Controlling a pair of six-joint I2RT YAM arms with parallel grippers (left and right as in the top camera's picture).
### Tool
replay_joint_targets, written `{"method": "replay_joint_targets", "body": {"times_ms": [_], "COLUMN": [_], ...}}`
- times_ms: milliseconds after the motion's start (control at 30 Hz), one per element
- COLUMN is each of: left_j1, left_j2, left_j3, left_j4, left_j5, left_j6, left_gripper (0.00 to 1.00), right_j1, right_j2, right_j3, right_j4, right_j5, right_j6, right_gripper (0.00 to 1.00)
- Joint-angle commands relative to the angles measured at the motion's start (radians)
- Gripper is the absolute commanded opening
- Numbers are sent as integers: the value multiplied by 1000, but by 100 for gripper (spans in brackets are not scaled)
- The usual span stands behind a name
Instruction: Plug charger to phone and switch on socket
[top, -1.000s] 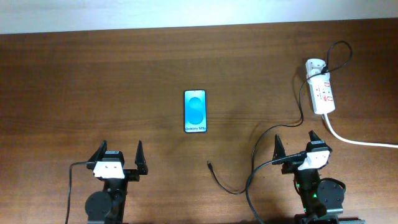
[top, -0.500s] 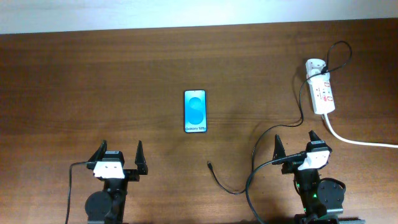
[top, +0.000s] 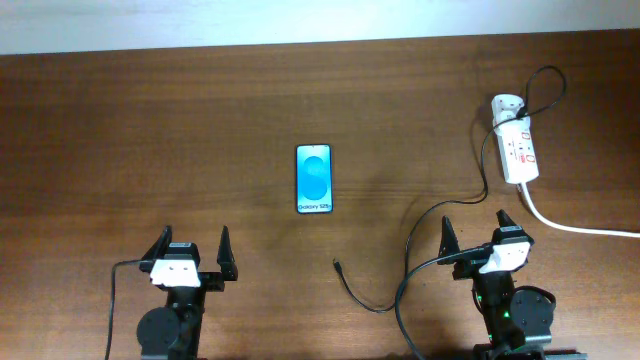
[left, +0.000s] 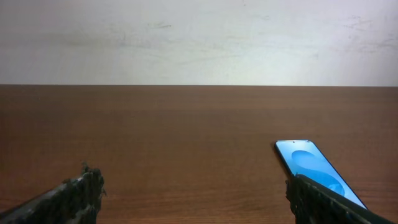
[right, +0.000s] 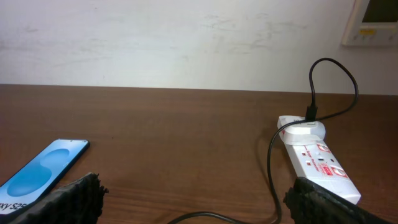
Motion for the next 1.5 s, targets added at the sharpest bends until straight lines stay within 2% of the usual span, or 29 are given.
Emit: {"method": "replay_joint_targets", "body": {"times_ms": [0, 467, 567, 667, 900, 1033, 1067, 1133, 1200, 1233, 1300, 1333, 1400, 1433, 1467], "left_j1": [6, 6, 6, 6, 6, 6, 6, 6, 6, 6, 6, 6, 6, 6, 5], "left_j2": [-6, -6, -6, -6, -6, 15, 40, 122, 327, 496, 736, 893, 1052, 1117, 1172], "left_j3": [-4, -4, -3, -3, -3, 55, 94, 235, 462, 644, 925, 1100, 1235, 1248, 1249], "left_j4": [-5, 6, 43, 215, 682, 711, 673, 480, 272, 107, -231, -419, -549, -546, -548], "left_j5": [10, 11, 72, 217, 227, 198, 197, 196, 211, 261, 269, 346, 587, 668, 672], "left_j6": [5, 5, 5, 5, 5, 5, 4, 5, 5, 16, 16, 16, 16, 16, 3], "left_gripper": [99, 99, 99, 99, 99, 99, 99, 99, 99, 99, 99, 99, 99, 99, 99], "right_j1": [9, 9, 9, 9, 9, 9, 9, 9, 9, 9, 9, 9, 9, 9, 9], "right_j2": [-7, -7, -7, -7, -7, -7, -7, -7, -7, -7, -7, -7, -7, -7, -7], "right_j3": [-5, -5, -5, -5, -5, -5, -5, -5, -5, -5, -5, -5, -5, -5, -5], "right_j4": [-6, -6, -6, -6, -6, -6, -6, -6, -6, -6, -6, -6, -6, -6, -6], "right_j5": [2, 2, 2, 2, 2, 2, 2, 2, 2, 2, 2, 2, 2, 2, 2], "right_j6": [-6, -6, -6, -6, -6, -6, -6, -6, -6, -6, -6, -6, -6, -6, -6], "right_gripper": [98, 98, 98, 98, 98, 98, 98, 98, 98, 98, 98, 99, 98, 98, 98]}}
